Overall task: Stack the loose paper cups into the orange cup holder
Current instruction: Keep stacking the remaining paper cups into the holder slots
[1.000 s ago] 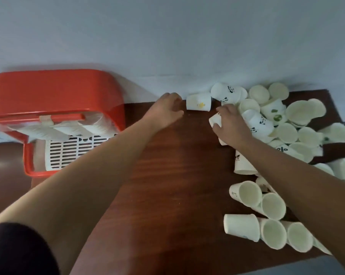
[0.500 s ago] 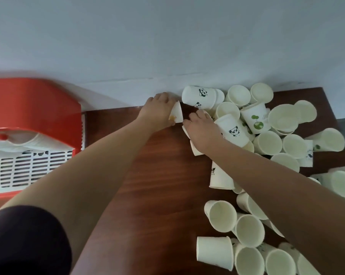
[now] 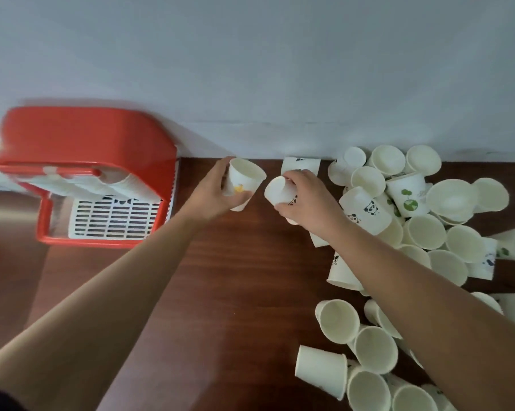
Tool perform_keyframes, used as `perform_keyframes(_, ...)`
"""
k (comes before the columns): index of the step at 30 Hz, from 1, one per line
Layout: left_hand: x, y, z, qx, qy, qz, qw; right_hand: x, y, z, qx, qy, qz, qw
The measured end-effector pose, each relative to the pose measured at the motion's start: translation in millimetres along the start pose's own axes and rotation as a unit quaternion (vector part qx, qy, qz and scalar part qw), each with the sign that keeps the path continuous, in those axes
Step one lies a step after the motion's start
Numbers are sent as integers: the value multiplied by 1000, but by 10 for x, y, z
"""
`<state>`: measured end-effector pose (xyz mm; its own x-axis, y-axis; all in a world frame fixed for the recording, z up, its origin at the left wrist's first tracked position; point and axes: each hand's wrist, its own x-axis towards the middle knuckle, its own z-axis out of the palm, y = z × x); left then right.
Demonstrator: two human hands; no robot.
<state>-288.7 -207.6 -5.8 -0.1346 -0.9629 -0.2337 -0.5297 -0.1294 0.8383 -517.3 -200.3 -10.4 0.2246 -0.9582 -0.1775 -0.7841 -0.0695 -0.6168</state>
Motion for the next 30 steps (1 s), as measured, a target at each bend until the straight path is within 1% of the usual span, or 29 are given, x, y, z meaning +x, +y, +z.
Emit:
perform_keyframes(4, -436, -64, -284, -27, 42, -17, 999, -161, -278, 28, 75, -2, 38, 996)
perform_keyframes(7, -764, -130, -523, -41, 60, -23, 997, -256, -573, 76, 149, 0, 55, 987)
perform_keyframes(10, -1133, -257, -780, -61, 108, -39, 992, -370, -918, 176, 206, -13, 62, 977)
perform_keyframes(15, -1687, -685, -1286, -96, 195, -95, 971, -534, -1457, 515, 241, -37, 103, 964)
perform_keyframes(18, -1886, -969, -1581, -101, 239, -138, 956, -561, -1768, 740, 240, -60, 138, 959)
perform_keyframes(22, -1903, -1324, -1966, -94, 236, -151, 955, -505, -2100, 1064, 249, -44, 180, 951)
perform_keyframes(26, -1746, -1533, -2265, -70, 222, -133, 963, -480, -2413, 1394, 315, -41, 221, 922)
perform_keyframes(30, -1505, -1703, -2477, -31, 180, -101, 978, -386, -2682, 1688, 375, -29, 249, 892)
